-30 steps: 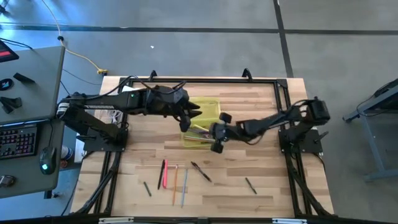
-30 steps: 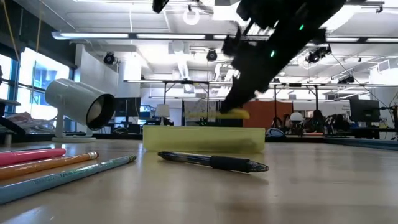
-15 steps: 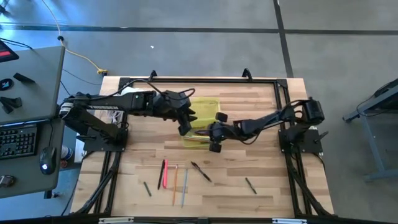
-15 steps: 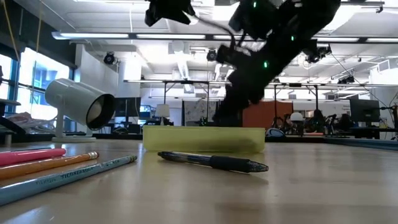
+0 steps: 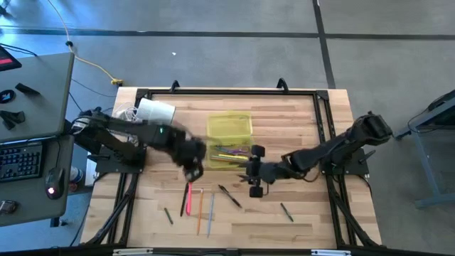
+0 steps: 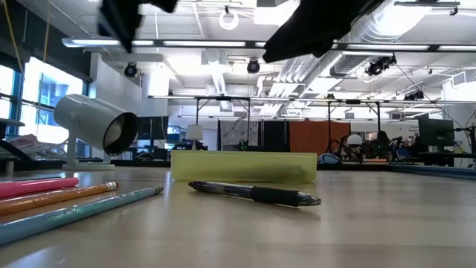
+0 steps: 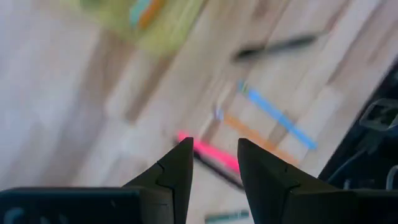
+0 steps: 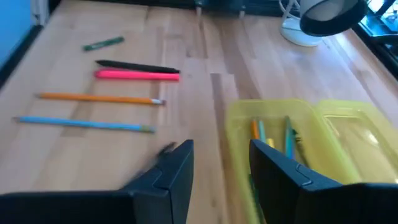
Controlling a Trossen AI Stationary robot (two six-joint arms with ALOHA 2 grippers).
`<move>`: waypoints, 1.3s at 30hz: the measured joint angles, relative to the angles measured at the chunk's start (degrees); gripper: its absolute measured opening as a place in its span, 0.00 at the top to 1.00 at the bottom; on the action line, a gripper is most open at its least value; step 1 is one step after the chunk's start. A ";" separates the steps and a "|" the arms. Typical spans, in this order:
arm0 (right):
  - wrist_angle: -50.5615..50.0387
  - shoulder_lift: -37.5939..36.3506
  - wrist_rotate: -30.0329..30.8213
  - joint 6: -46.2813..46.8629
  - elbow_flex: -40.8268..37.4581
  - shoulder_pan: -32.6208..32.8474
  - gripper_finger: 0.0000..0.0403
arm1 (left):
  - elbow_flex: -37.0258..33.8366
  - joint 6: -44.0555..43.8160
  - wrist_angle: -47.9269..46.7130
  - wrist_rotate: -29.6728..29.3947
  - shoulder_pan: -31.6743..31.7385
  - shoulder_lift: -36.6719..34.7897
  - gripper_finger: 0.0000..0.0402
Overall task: Pick & place school supplies into a supply box
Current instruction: Put the black pen into the supply box
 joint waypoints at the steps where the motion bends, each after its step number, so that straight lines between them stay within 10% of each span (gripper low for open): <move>1: -0.04 -0.05 0.34 0.32 0.00 0.85 0.66 | -0.05 -3.66 -0.97 -1.00 -3.05 0.82 0.60; 9: -1.60 0.28 0.80 2.44 -0.04 5.12 0.66 | -0.06 -33.32 2.19 -15.39 -25.87 9.40 0.60; 16: -2.63 0.28 0.61 5.56 -0.04 6.27 0.66 | -0.07 -58.71 -0.02 -21.88 -33.32 19.59 0.60; 39: -5.16 0.28 0.60 9.49 -0.04 7.30 0.66 | -5.38 -61.63 4.01 -17.25 -29.13 25.07 0.60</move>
